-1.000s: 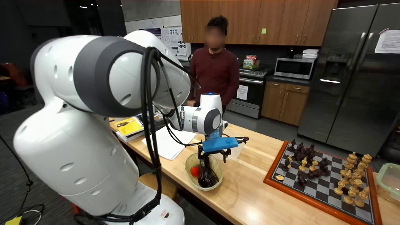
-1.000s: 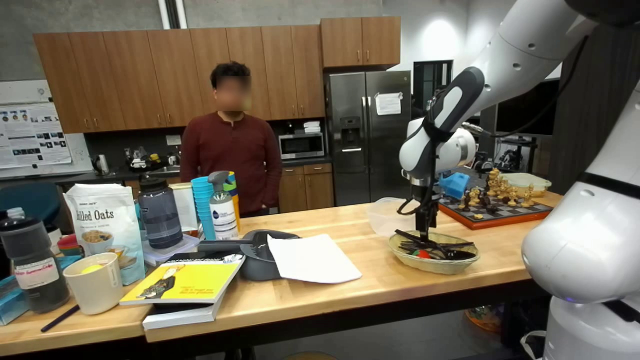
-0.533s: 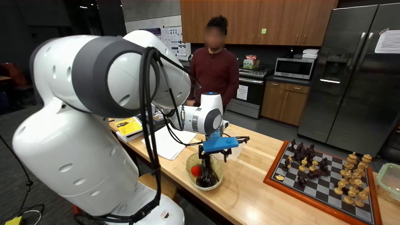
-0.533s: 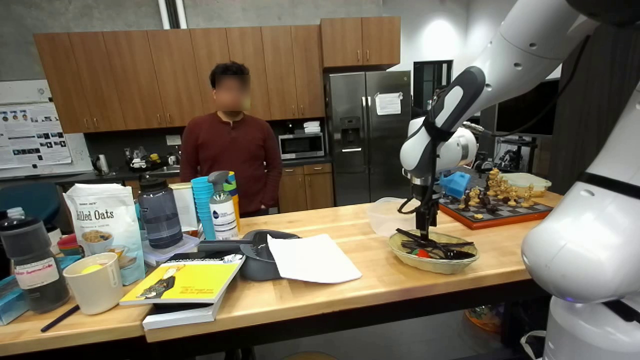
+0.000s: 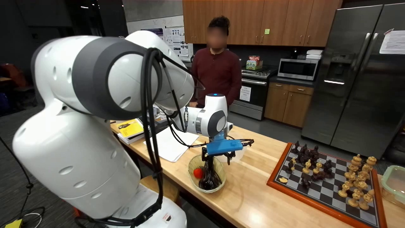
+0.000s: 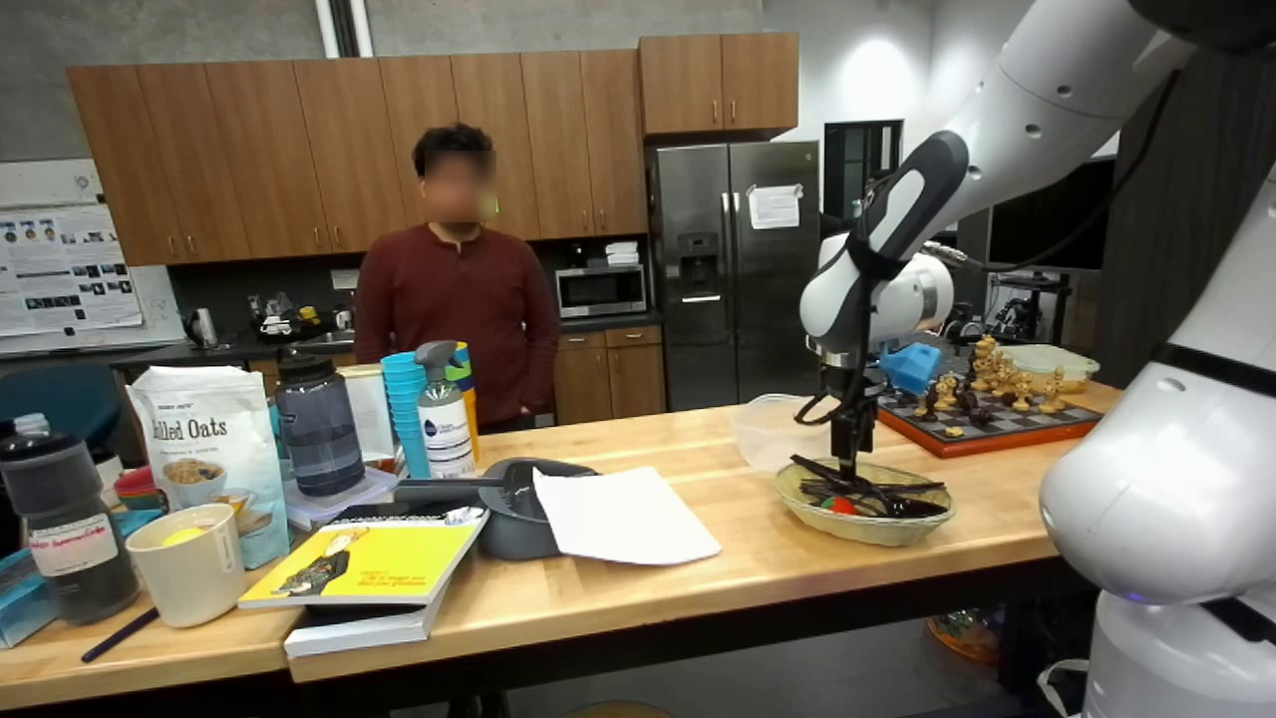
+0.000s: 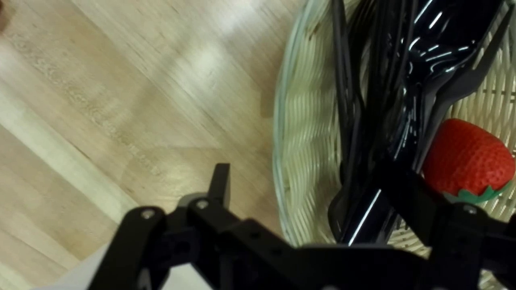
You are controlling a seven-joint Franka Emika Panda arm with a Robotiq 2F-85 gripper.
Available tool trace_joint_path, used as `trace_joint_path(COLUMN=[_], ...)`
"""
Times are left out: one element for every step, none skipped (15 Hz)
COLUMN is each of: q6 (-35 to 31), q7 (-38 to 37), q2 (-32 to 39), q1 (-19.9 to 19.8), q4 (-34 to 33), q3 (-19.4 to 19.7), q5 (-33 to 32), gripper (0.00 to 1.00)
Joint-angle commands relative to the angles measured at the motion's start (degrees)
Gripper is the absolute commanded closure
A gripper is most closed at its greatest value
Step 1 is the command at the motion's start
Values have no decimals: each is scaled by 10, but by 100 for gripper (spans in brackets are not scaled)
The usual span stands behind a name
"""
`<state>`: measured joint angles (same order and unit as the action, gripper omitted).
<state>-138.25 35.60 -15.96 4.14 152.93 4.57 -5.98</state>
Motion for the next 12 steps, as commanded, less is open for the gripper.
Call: trace_joint_path(q6=[2, 5, 6, 7, 7, 8, 9, 8, 9, 9, 10, 11], q7=[47, 54, 61, 68, 74, 77, 80, 81, 83, 84, 83, 83], q2=[1, 2, 2, 0, -2, -2, -3, -2, -2, -3, -3, -4], q1=[3, 2, 0, -1, -3, -3, -5, -5, -6, -7, -8, -9], q4=[-2, -3, -3, -2, -1, -1, -1, -1, -1, -1, -1, -1], q3=[22, 26, 30, 33, 37, 39, 42, 43, 45, 46, 47, 47], q5=[45, 57, 67, 76, 84, 90, 94, 97, 99, 101, 101, 100], gripper=[0, 0, 0, 0, 0, 0, 0, 0, 0, 0, 0, 0])
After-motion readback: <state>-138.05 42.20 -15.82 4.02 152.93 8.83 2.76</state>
